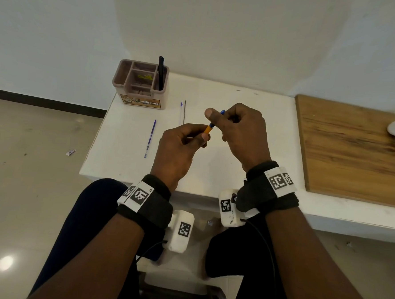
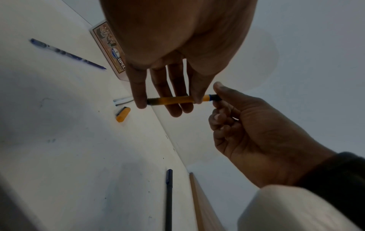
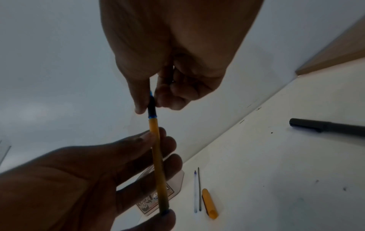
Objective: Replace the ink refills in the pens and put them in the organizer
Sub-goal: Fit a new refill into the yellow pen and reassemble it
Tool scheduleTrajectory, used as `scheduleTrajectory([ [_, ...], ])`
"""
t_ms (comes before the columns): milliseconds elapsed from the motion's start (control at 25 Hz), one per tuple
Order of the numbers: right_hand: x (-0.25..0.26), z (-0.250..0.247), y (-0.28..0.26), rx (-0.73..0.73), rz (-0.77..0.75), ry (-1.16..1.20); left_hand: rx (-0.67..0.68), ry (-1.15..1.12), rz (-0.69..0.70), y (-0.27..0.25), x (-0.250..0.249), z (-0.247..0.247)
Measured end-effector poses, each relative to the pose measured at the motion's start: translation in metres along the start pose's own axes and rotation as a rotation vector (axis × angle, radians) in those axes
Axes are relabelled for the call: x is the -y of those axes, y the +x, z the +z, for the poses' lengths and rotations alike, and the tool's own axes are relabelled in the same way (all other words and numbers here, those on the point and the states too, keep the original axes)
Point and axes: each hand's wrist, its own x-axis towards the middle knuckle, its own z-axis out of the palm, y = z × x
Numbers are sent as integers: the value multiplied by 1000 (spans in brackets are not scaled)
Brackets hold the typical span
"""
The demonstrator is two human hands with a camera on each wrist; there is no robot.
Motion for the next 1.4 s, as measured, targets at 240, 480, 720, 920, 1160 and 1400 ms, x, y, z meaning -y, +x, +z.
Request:
scheduleTrajectory([
  [240,-1,-6,0,58,-73,10,-9,-1,-8,1,-2,0],
  [480,1,-7,3,80,28,29,-9,-21,-43,0,-3,0],
  [720,3,-4,3,40,-3,-15,-6,-21,-50,0,-3,1],
  [920,2,1,1,83,-16,42,-11,-38,-74,2,-3,-1],
  [1160,3,6,3,72,42,55,8,-57,-76,0,-3,-1],
  [1400,2,7,5,33,16,17,11,-71,-88,0,-2,-2],
])
